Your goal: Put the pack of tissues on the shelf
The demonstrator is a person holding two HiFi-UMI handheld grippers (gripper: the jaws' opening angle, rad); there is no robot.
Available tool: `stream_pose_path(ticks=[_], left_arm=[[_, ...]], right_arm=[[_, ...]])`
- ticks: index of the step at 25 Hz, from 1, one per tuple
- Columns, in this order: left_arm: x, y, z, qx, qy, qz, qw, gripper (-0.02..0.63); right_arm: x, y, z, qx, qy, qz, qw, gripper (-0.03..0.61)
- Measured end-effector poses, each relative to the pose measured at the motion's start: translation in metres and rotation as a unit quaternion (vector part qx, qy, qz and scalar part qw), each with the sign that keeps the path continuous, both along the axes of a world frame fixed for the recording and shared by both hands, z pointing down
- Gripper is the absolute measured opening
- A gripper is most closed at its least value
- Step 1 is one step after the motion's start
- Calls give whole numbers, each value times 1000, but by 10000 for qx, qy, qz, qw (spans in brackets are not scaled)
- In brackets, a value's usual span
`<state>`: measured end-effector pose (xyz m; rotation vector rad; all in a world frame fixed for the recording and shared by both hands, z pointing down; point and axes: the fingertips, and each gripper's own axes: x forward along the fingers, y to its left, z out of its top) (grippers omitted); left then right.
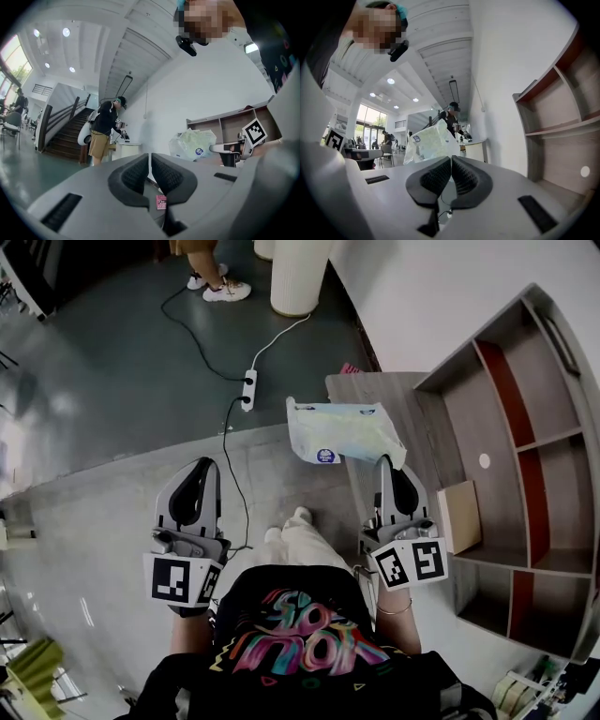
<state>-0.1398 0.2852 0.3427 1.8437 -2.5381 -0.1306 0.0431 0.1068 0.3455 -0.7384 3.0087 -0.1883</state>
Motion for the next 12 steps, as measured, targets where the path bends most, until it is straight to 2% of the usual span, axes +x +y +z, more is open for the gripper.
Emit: stream_pose_path(ticks=[8,12], left_arm=[[-26,-62,16,-107,8,288,9995,37],[-49,-126,19,-137,-71,511,9986,37]], right_arm=[[-11,-59,19,-115,22,371,9992,17],[-28,-117,23,-128,-65,570,9983,17]])
